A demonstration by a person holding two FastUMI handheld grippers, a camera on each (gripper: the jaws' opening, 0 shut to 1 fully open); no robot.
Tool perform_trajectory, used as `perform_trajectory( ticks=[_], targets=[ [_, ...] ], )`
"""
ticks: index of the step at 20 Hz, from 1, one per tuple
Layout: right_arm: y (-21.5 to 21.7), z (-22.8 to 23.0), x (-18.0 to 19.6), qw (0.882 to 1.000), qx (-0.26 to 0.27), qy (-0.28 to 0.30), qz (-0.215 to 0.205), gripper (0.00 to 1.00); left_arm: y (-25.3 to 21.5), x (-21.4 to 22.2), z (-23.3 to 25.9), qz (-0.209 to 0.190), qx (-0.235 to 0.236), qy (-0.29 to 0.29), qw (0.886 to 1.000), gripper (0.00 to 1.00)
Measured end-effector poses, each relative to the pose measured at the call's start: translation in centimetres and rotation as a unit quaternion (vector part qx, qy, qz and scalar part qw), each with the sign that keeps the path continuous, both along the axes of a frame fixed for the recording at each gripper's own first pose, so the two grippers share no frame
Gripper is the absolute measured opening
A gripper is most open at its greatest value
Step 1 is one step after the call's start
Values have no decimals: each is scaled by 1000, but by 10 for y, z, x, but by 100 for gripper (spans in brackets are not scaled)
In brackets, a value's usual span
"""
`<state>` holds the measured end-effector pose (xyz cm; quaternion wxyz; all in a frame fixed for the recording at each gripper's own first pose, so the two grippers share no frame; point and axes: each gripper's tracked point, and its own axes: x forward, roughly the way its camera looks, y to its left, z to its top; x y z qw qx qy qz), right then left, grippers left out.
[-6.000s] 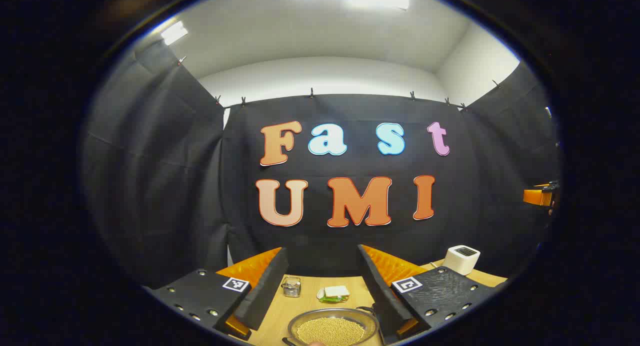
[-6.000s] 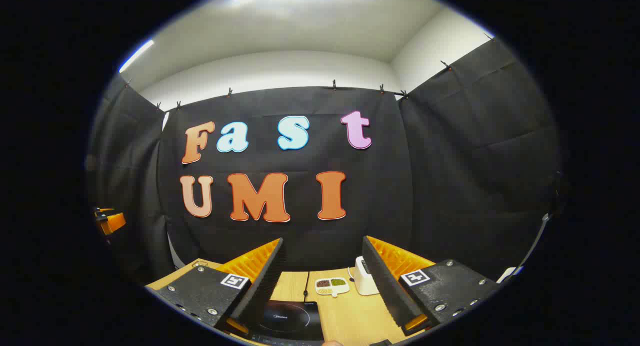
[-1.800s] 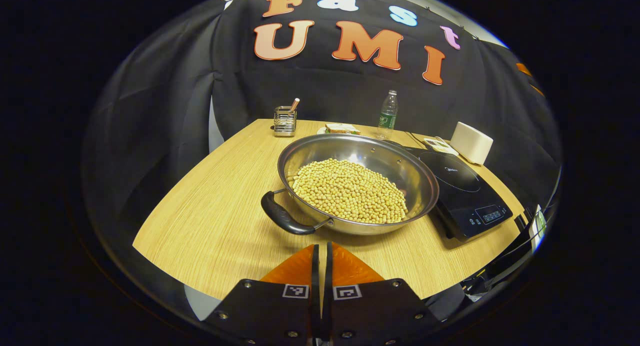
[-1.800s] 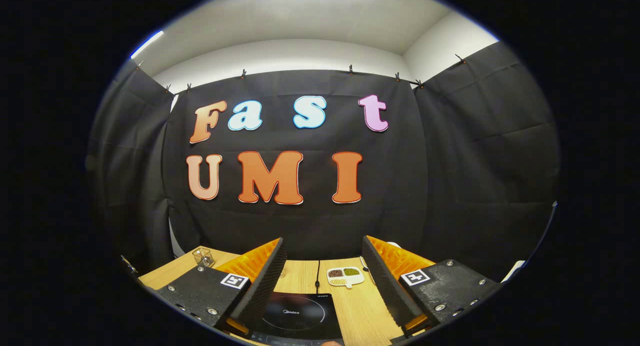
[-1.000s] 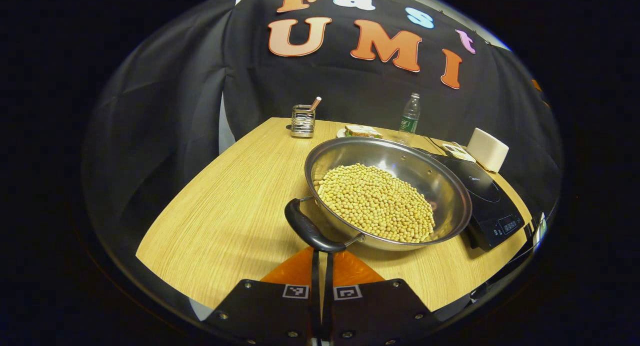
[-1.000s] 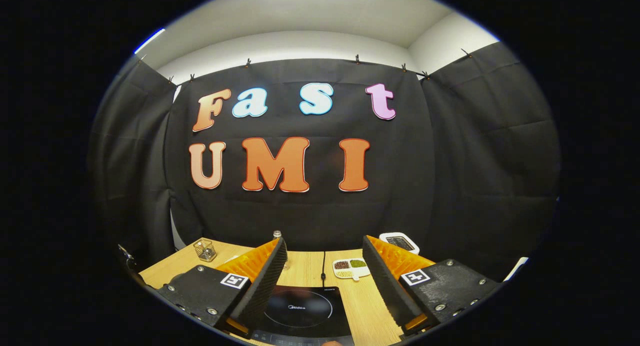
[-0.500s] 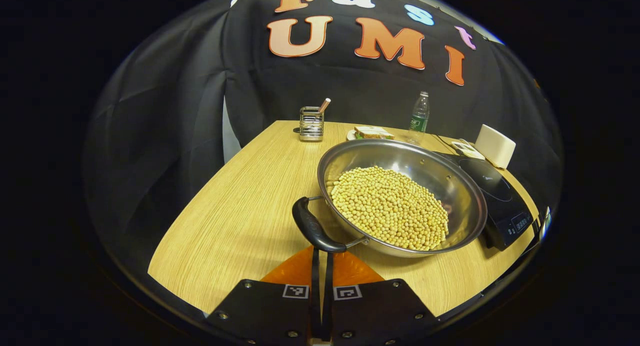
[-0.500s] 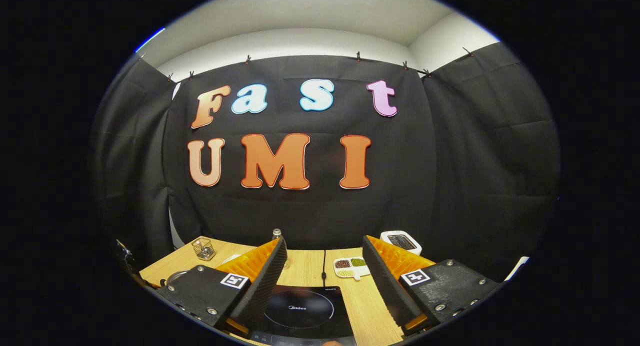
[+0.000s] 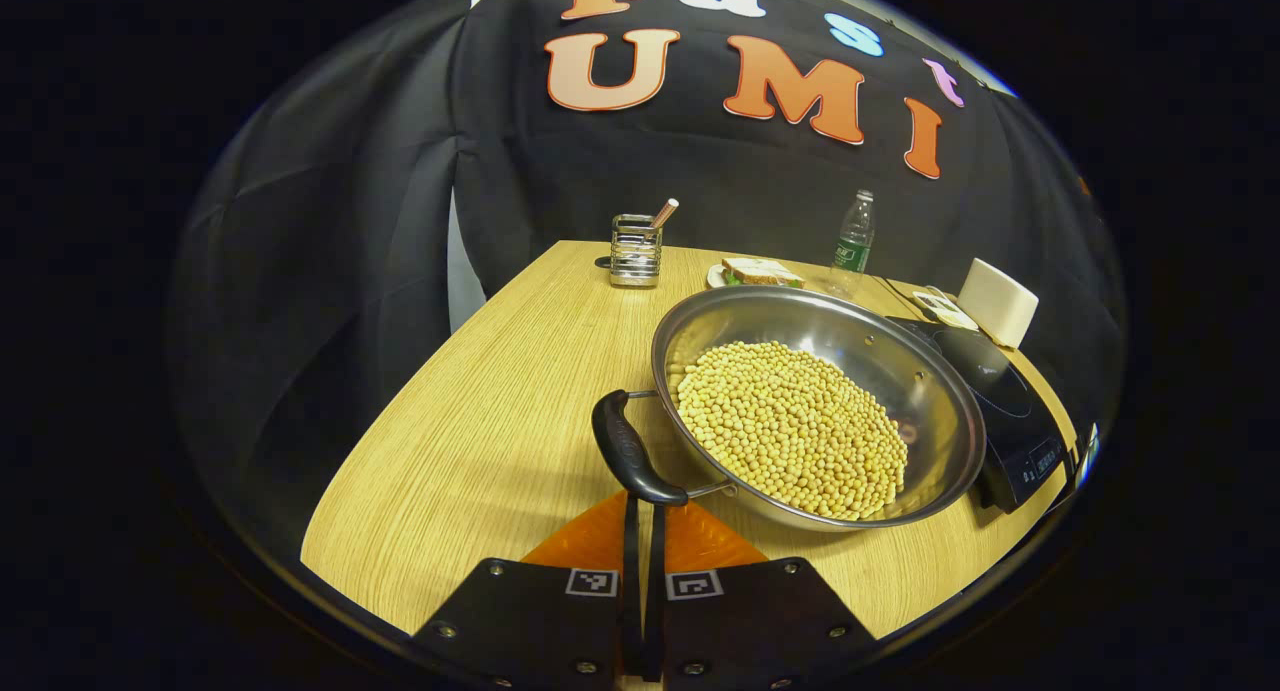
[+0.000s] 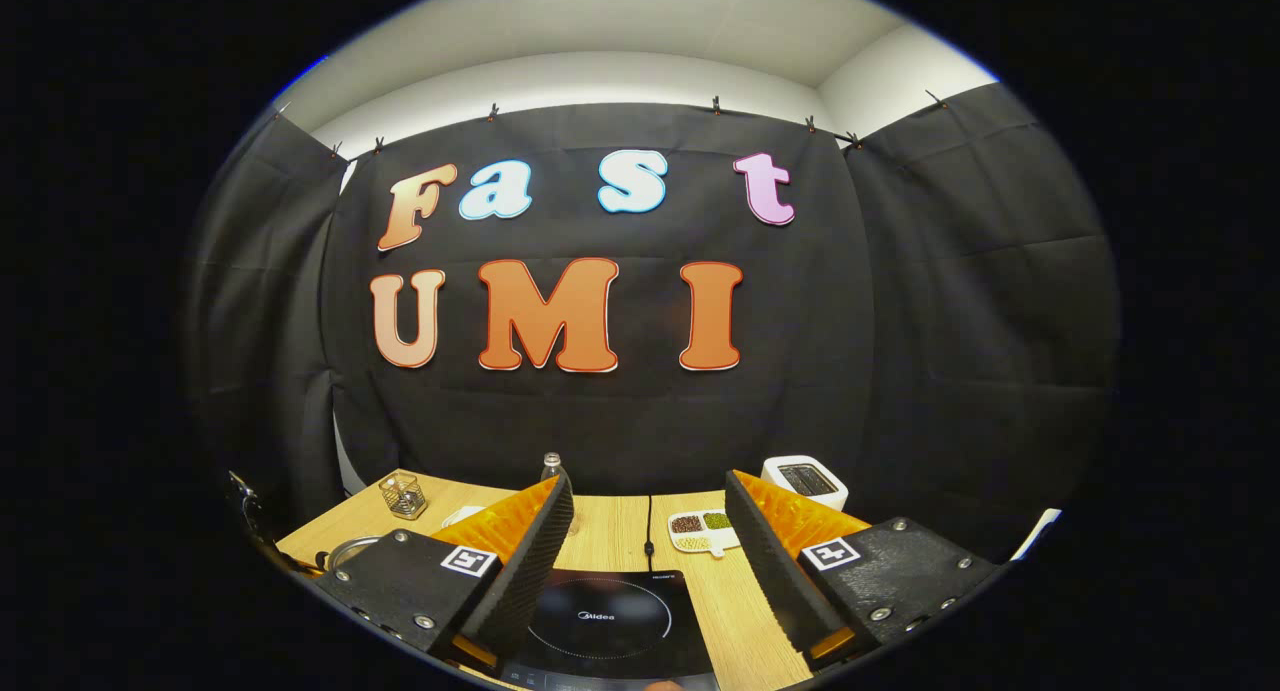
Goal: First push the handle of the pot to place it horizontally, then grasp the pot with both hands and set it on the induction cooktop.
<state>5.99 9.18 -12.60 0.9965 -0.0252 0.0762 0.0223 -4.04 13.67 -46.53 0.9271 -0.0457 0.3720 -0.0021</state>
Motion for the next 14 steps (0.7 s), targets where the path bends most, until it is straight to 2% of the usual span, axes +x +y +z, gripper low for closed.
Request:
perform_trajectory(
  ticks=[14],
  targets=[
    [9, -28, 22, 1000, -6, 22, 1, 95, 22, 37, -10, 10, 7, -7, 1000, 2]
  ],
)
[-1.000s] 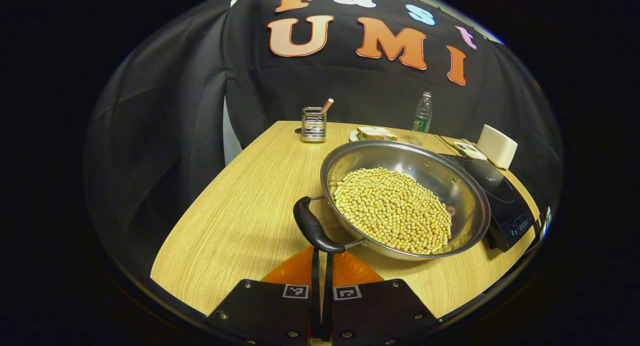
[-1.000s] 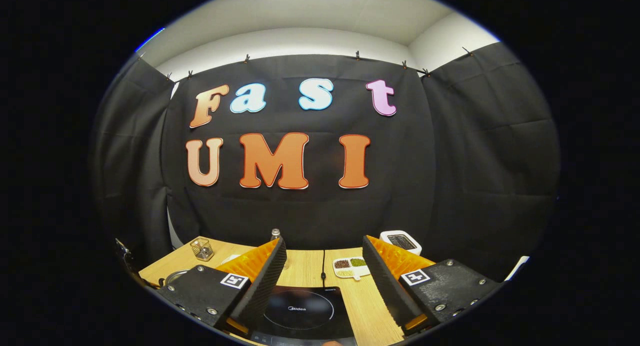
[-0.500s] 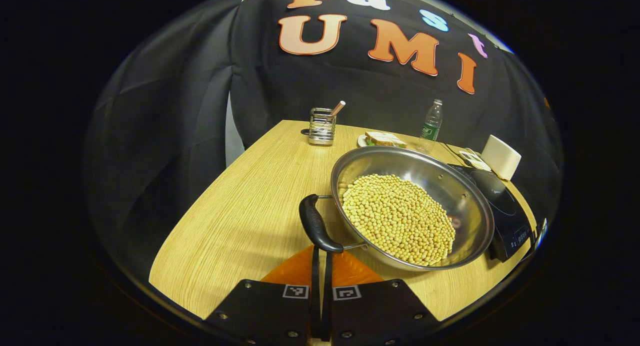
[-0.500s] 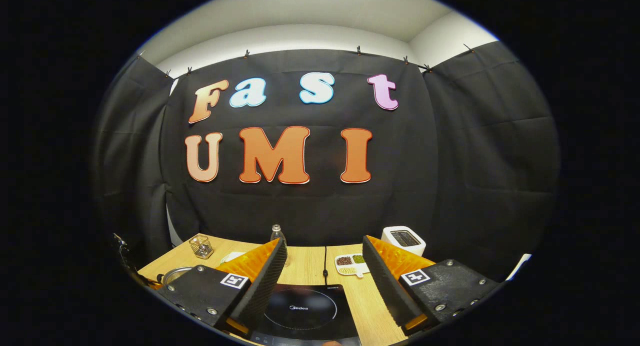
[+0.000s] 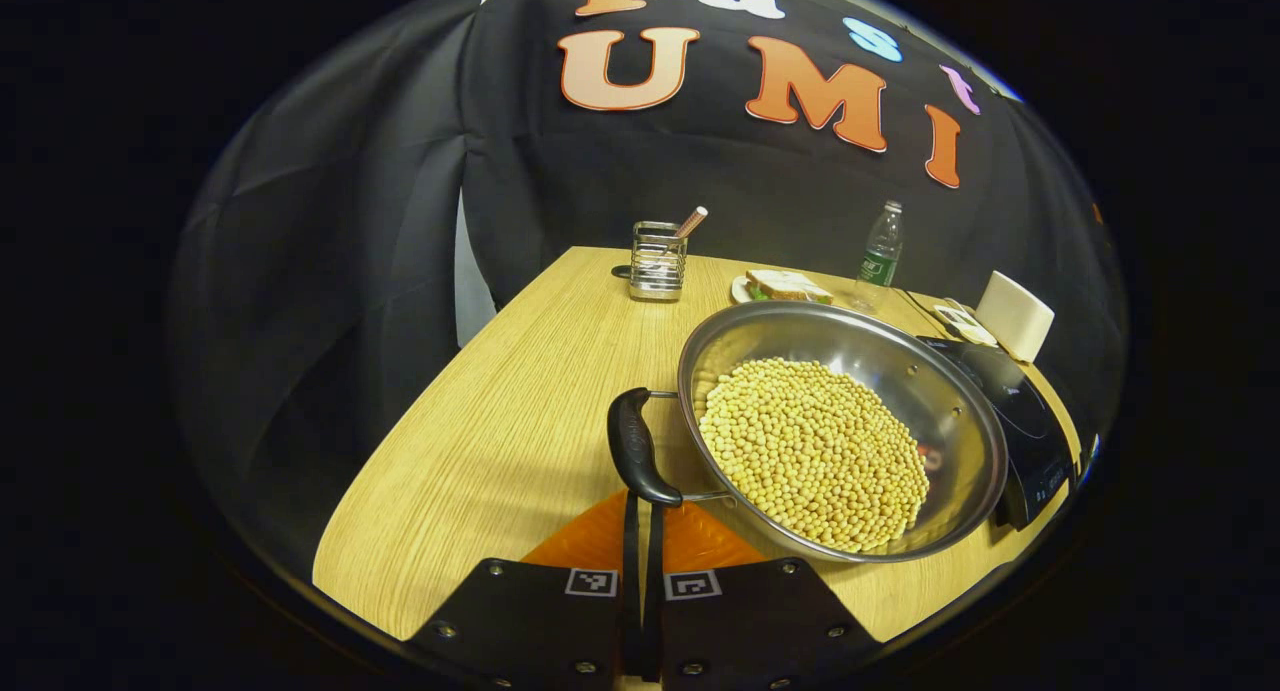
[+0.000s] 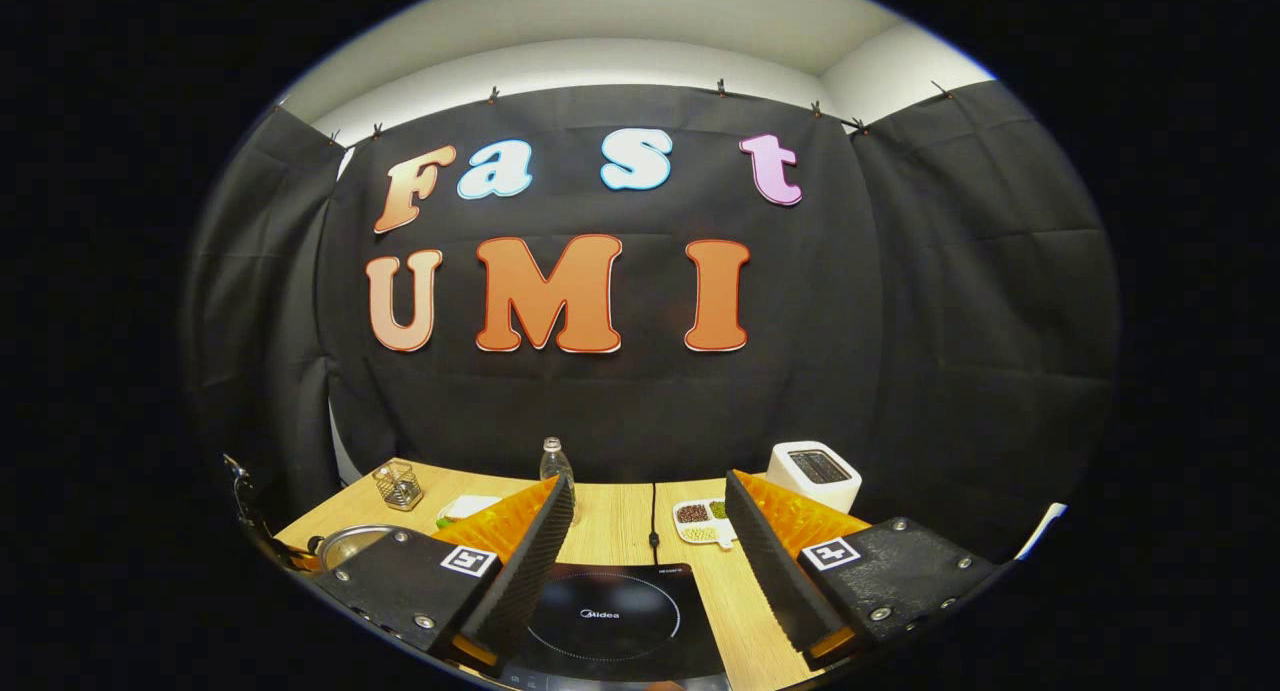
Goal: First push the handle of the pot to place it horizontally, then grasp the pot with both hands and set it on the induction cooktop.
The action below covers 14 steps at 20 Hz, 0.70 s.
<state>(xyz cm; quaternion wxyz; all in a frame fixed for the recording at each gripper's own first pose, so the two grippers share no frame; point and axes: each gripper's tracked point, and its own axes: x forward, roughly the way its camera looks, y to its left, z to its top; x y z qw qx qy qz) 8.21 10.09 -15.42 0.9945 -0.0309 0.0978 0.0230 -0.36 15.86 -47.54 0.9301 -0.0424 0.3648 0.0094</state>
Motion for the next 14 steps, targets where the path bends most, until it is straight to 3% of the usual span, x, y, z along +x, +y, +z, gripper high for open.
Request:
perform_trajectory(
  ticks=[4, 5, 6, 14],
  targets=[
    [3, -8, 7, 1000, -5, 4, -7, 95, 6, 11, -2, 4, -6, -2, 1000, 2],
    [5, -9, 7, 1000, -5, 2, -7, 100, 6, 12, -3, 3, -5, -3, 1000, 2],
    [8, -11, 9, 1000, -6, 3, -6, 95, 7, 14, -3, 2, -2, -4, 1000, 2],
    [38, -46, 11, 999, -19, 27, 4, 95, 11, 30, -7, -1, -5, -8, 1000, 2]
  ],
)
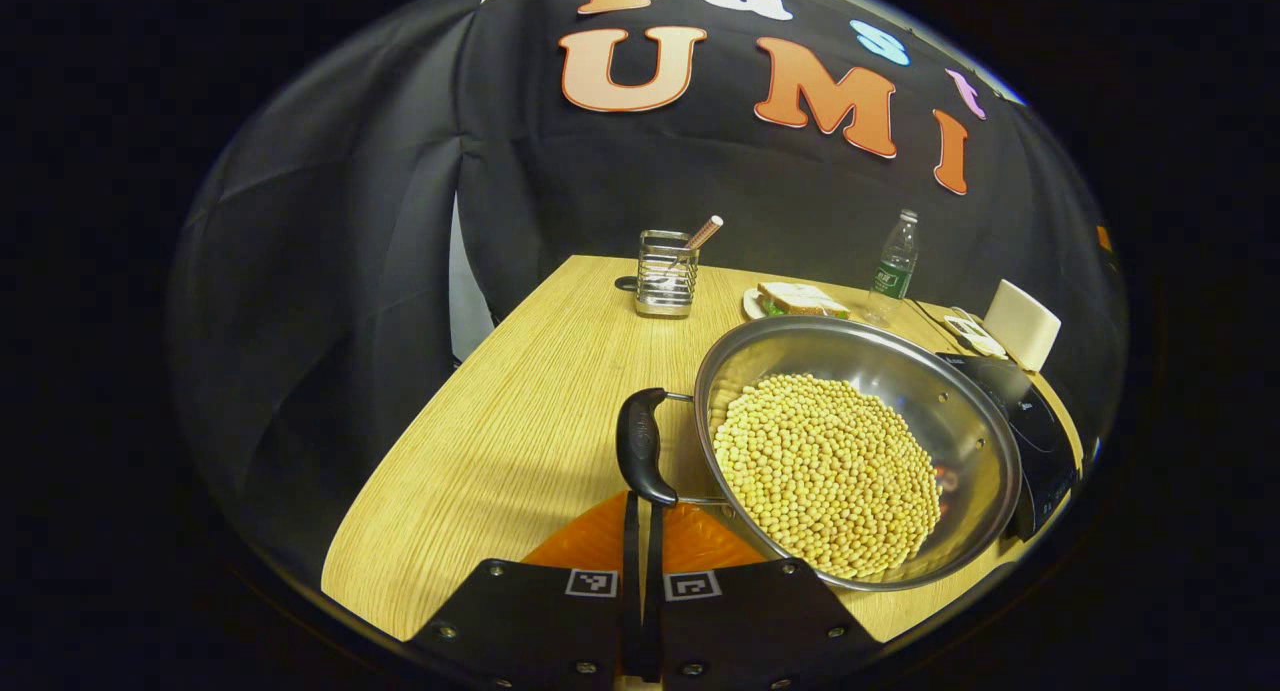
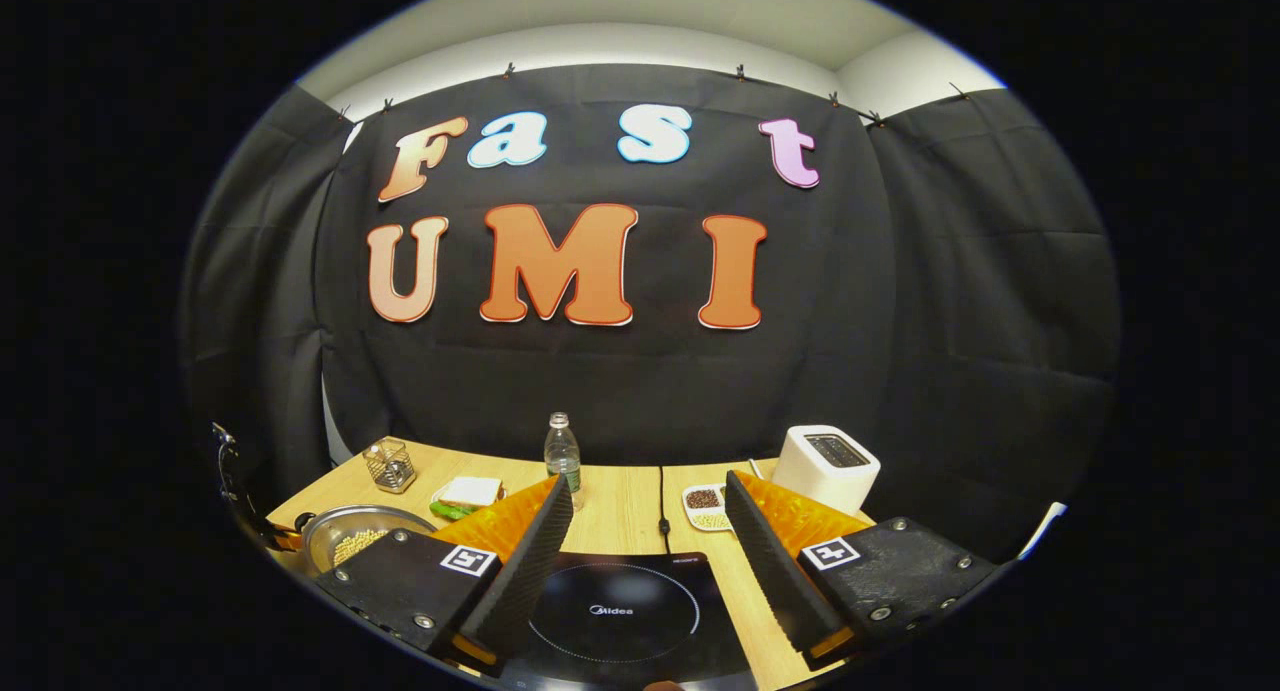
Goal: First push the handle of the pot to place it horizontally, then grasp the pot with both hands and set it on the induction cooktop.
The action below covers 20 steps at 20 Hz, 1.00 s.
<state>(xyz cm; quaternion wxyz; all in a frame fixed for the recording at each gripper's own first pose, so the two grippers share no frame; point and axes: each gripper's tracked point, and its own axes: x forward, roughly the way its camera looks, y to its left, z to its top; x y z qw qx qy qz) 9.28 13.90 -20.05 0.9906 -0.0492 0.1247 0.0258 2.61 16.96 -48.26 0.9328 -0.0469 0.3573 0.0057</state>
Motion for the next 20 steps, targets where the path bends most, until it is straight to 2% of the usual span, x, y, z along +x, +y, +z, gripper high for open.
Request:
perform_trajectory(
  ticks=[11, 12, 13, 14, 16, 17, 20],
  targets=[
    [73, -51, -8, 999, 18, 29, 28, 95, -2, -15, 23, -3, -19, -23, 1000, 2],
    [82, -60, -11, 999, 19, 36, 31, 95, -1, -15, 32, -2, -16, -36, 999, 2],
    [90, -69, -13, 998, 24, 45, 33, 100, 2, -12, 46, -3, -10, -56, 998, 2],
    [98, -80, -15, 997, 31, 54, 35, 95, 3, -9, 59, -6, -3, -75, 997, 2],
    [118, -109, -20, 994, 43, 86, 43, 95, -1, 5, 78, -13, -2, -107, 994, 2],
    [128, -123, -24, 992, 50, 104, 46, 95, -5, 10, 81, -16, -6, -114, 993, 8],
    [153, -159, -28, 989, 49, 131, 49, 96, -17, 28, 75, -32, -20, -112, 993, 40]
  ],
)
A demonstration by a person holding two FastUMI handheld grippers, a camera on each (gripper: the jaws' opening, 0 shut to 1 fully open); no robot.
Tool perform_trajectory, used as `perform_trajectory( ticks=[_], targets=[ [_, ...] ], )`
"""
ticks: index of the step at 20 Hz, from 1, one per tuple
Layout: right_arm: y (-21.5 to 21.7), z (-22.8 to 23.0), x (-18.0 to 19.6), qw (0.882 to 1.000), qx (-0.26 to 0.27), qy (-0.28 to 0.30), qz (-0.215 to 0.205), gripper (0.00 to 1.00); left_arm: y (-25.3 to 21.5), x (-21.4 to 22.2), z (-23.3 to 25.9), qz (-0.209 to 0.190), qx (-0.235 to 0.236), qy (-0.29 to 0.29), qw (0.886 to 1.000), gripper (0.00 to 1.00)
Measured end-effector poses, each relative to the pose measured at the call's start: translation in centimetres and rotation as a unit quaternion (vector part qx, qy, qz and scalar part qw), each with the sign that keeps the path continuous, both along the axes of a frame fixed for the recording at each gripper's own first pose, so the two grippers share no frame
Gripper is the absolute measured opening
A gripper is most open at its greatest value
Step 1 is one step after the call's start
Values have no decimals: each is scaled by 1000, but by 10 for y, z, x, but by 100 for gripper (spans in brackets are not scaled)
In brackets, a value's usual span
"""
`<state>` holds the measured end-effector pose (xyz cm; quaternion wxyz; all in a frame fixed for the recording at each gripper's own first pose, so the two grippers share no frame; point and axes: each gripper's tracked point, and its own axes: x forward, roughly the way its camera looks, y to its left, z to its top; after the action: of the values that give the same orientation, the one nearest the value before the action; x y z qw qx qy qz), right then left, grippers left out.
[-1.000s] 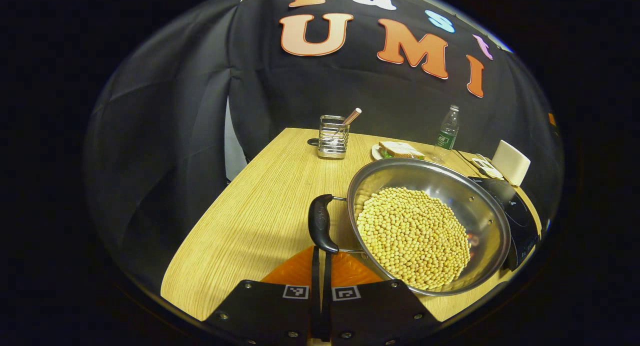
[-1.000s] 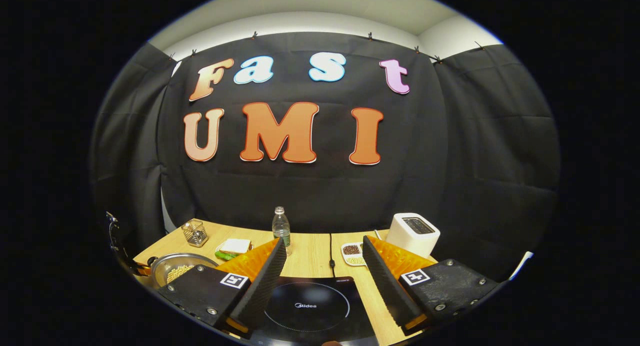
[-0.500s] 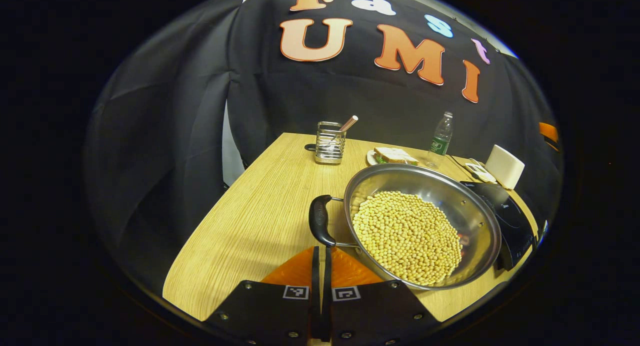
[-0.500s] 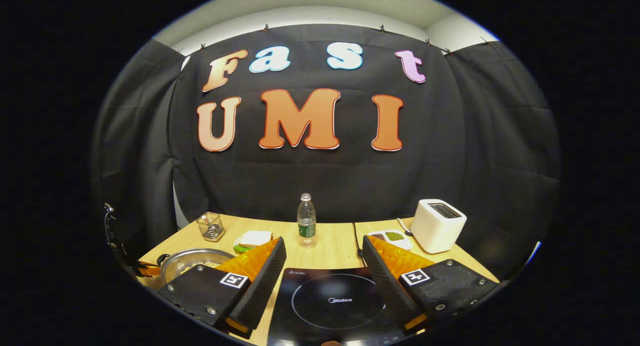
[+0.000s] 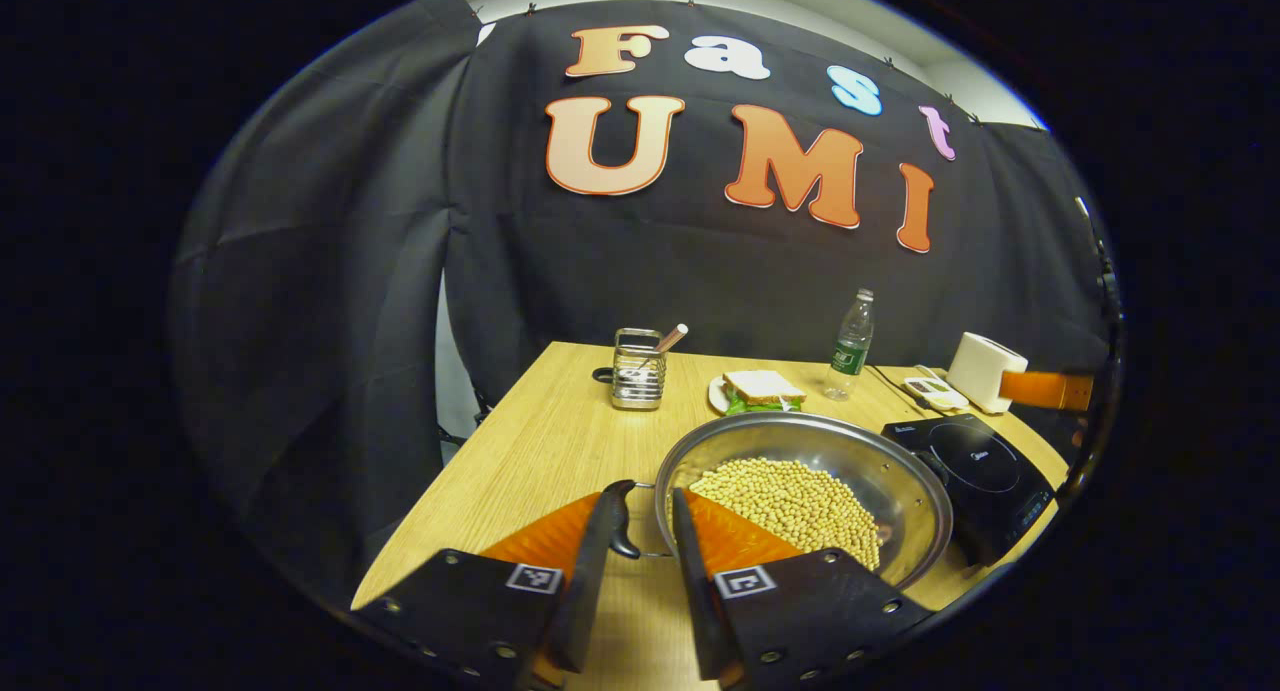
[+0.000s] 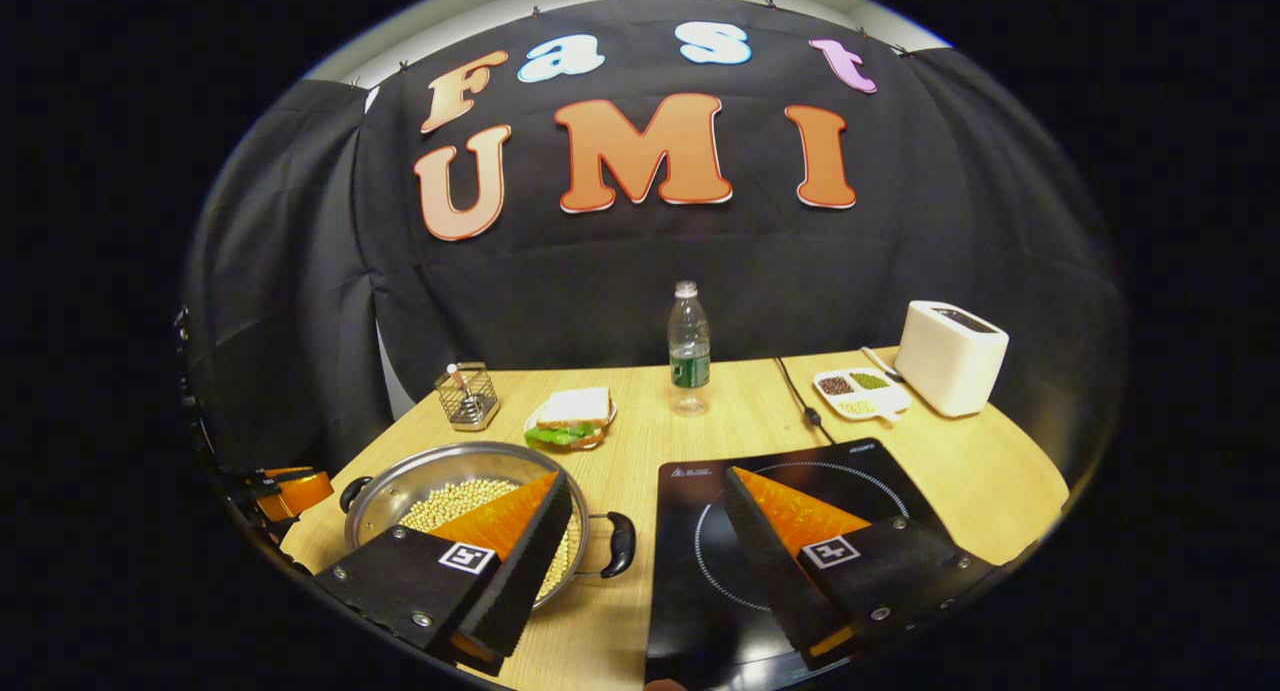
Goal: First push the handle of the pot to place it horizontally, then grasp the pot with both hands and set it on the induction cooktop.
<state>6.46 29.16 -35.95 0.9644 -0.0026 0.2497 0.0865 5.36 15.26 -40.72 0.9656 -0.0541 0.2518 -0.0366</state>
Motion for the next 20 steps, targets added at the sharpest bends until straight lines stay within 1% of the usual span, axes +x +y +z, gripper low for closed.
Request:
perform_trajectory(
  ticks=[1, 2, 3, 4, 5, 10, 12, 13, 15, 16, 17, 18, 19, 20],
  targets=[
    [6, -12, 2, 1000, -6, 9, 0, 96, 0, 6, -5, -3, 4, 4, 1000, 51],
    [11, -24, 2, 1000, -11, 18, -1, 96, 0, 12, -10, -5, 8, 10, 1000, 56],
    [16, -34, 3, 1000, -16, 27, -1, 96, 0, 17, -19, -5, 10, 19, 1000, 72],
    [20, -45, 2, 999, -24, 36, -1, 96, 5, 19, -28, 3, 14, 32, 999, 77],
    [21, -55, 4, 998, -33, 44, -3, 96, 6, 21, -36, 4, 14, 46, 999, 78],
    [24, -94, 12, 995, -48, 89, -5, 96, 1, 24, -63, -5, -22, 74, 997, 78],
    [30, -101, 13, 994, -46, 101, 1, 96, -3, 26, -67, -11, -28, 78, 997, 78],
    [30, -96, 15, 995, -45, 89, 0, 96, -3, 27, -68, -13, -28, 79, 996, 78],
    [42, -102, 13, 994, -27, 102, 12, 95, -4, 28, -71, -14, -33, 81, 996, 78],
    [40, -107, 11, 993, -37, 108, 7, 88, -3, 28, -74, -12, -30, 86, 996, 79],
    [34, -105, 15, 994, -52, 98, 2, 86, 4, 26, -77, -4, -19, 90, 996, 77],
    [34, -109, 16, 993, -54, 102, 1, 76, 6, 28, -78, -1, -21, 89, 996, 71],
    [33, -104, 15, 994, -48, 99, -2, 67, 6, 29, -76, 2, -22, 87, 996, 60],
    [36, -107, 14, 994, -45, 102, -2, 65, 4, 24, -77, 4, -21, 98, 995, 54]
  ],
)
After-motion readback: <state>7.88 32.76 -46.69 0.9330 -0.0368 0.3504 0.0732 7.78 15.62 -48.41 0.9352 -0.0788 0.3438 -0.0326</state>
